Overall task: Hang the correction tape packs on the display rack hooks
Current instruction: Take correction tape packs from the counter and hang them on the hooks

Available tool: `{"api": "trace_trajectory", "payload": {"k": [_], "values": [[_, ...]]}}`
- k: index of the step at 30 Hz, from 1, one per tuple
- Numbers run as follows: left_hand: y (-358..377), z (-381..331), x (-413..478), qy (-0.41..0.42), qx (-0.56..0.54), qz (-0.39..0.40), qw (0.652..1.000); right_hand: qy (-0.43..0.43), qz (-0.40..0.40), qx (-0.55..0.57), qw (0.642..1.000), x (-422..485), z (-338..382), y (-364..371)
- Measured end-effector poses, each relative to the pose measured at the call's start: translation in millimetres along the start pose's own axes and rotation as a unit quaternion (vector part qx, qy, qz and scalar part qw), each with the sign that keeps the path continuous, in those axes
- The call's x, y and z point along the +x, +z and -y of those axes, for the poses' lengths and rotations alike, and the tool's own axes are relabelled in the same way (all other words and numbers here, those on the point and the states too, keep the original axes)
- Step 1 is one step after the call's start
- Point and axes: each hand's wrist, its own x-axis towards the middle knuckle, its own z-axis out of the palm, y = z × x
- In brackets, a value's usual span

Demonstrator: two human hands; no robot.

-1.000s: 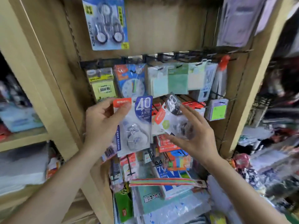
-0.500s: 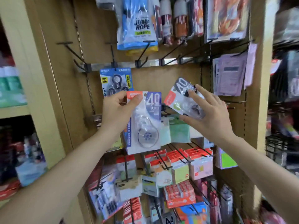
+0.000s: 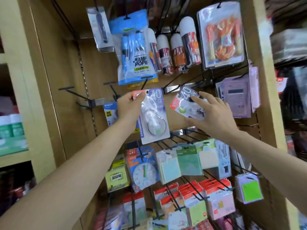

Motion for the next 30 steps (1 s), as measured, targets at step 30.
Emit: {"api": "trace_trajectory", "payload": {"k": [30], "values": [[10.6, 3.7, 8.7, -0.048, -0.009, -0.016, 0.999, -0.007, 0.011, 0.018, 1.0, -10.2, -3.0, -4.5]]}}
